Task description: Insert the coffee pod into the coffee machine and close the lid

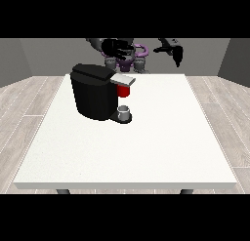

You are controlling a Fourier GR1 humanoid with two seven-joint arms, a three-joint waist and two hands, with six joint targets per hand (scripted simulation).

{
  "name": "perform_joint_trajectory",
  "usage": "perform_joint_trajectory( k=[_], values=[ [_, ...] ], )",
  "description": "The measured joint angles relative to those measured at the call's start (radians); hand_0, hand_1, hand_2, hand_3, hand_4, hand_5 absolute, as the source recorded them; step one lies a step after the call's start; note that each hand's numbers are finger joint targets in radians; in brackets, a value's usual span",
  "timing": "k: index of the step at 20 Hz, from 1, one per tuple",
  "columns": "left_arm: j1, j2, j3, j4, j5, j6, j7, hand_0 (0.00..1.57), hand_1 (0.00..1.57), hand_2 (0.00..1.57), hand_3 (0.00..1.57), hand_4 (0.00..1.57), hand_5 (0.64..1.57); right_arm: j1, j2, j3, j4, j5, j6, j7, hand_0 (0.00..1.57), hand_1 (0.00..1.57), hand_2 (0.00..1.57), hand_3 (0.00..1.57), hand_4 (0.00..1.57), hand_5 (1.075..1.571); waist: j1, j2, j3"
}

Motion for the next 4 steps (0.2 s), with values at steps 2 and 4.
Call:
perform_joint_trajectory(
  k=[2,4],
  values=[
    [0.018,-0.008,-0.005,0.01,-0.004,0.004,-0.003,0.0,0.0,0.0,0.0,0.19,1.571,0.075,0.01,0.042,-0.031,-0.054,-0.015,-0.02,0.0,0.0,0.0,0.0,0.28,1.571,-0.012,-0.035,0.0001],
    [0.034,-0.002,0.01,0.03,0.002,0.005,-0.011,0.0,0.0,0.0,0.0,0.19,1.571,0.151,0.016,0.08,-0.068,-0.097,-0.024,-0.024,0.0,0.0,0.0,0.0,0.16,1.571,-0.042,-0.067,0.0001]
  ],
)
